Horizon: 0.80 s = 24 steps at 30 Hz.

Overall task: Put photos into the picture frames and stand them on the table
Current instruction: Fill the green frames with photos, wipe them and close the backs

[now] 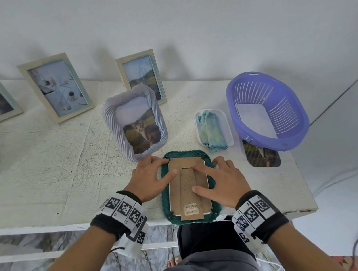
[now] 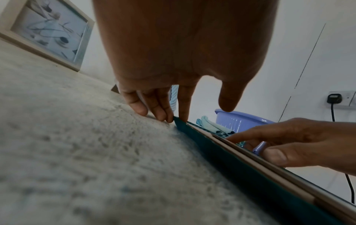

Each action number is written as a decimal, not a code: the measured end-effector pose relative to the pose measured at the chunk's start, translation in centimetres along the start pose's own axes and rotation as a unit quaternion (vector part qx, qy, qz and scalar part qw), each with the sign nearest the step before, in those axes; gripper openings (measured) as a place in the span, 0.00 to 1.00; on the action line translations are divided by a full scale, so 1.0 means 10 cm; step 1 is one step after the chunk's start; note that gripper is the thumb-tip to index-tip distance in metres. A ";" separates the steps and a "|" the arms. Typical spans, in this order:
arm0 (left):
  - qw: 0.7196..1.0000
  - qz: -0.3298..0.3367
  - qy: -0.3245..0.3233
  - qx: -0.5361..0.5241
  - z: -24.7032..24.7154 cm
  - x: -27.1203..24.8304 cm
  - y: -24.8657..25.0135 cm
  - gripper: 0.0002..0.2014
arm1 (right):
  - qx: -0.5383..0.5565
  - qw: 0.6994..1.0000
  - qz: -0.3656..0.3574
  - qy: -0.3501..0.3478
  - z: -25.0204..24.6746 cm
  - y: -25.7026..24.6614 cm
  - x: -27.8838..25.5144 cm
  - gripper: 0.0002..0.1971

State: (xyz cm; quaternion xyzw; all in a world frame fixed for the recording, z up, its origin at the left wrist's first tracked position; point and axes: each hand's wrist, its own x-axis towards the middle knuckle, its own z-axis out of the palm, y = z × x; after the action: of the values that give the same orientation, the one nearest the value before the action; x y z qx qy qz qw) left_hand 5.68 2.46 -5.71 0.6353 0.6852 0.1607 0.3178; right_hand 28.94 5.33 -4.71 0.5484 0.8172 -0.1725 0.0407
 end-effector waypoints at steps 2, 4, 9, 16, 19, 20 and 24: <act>1.000 0.001 -0.001 -0.003 0.00 -0.02 0.00 0.45 | -0.003 1.000 -0.003 0.001 0.00 0.01 0.00 0.35; 1.000 0.001 0.010 -0.017 0.01 -0.06 -0.01 0.42 | -0.010 1.000 -0.007 0.003 0.00 0.00 0.00 0.32; 0.978 -0.076 0.026 -0.193 0.02 -0.23 0.04 0.18 | -0.045 0.998 -0.006 0.042 0.01 -0.11 -0.10 0.29; 0.881 -0.125 0.086 -0.447 -0.13 -0.46 0.40 0.12 | 0.177 0.983 -0.027 0.027 -0.09 -0.46 -0.31 0.28; 0.875 -0.059 0.123 -0.465 -0.25 -0.58 0.63 0.14 | 0.322 0.946 0.008 0.046 -0.28 -0.54 -0.38 0.33; 0.874 -0.032 0.118 -0.470 -0.27 -0.60 0.69 0.15 | 0.371 0.927 0.015 0.040 -0.34 -0.56 -0.40 0.32; 0.901 0.061 0.068 -0.425 -0.23 -0.58 0.70 0.15 | 0.512 0.859 0.015 0.008 -0.41 -0.51 -0.40 0.16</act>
State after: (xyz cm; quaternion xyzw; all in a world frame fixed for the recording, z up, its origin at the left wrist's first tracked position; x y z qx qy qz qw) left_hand 9.57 -1.77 1.75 0.4683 0.5315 0.4988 0.4994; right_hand 26.44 1.41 1.41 0.5056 0.6055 -0.5615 -0.2498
